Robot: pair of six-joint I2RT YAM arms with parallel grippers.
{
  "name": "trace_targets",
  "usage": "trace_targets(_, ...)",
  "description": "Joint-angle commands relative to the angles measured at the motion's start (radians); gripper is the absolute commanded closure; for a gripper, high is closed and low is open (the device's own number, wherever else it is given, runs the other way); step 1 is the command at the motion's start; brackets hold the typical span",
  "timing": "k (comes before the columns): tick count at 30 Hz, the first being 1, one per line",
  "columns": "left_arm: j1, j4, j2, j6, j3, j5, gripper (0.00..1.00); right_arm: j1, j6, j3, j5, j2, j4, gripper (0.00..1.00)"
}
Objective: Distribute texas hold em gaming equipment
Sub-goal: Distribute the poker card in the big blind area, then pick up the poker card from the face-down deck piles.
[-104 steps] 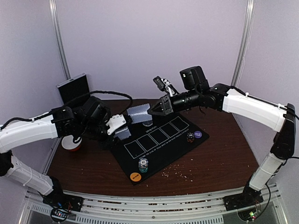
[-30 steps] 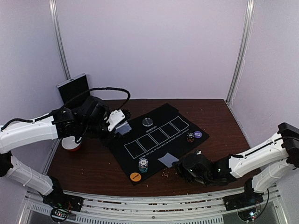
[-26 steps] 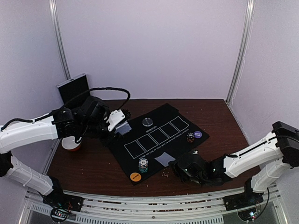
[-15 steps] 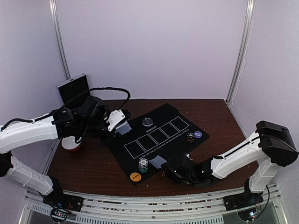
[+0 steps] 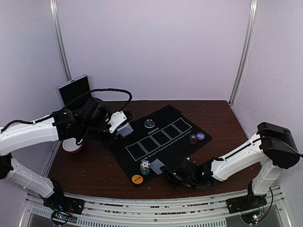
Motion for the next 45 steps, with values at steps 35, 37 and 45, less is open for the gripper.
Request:
trace_targets(35,0.003,-0.006,0.065,0.205,0.147,0.175,0.46,-0.564,-1.431,0.638,-1.192,-0.076,-0.29,0.02)
trace_targets(37,0.002,-0.019,0.075,0.203,0.155,0.187,0.46,-0.534,-1.421,0.658,-1.227,-0.03,-0.248,0.0)
trace_targets(45,0.003,-0.033,0.098,0.182,0.169,0.18,0.46,-0.479,-1.447,0.757,-1.229,0.122,-0.246,0.01)
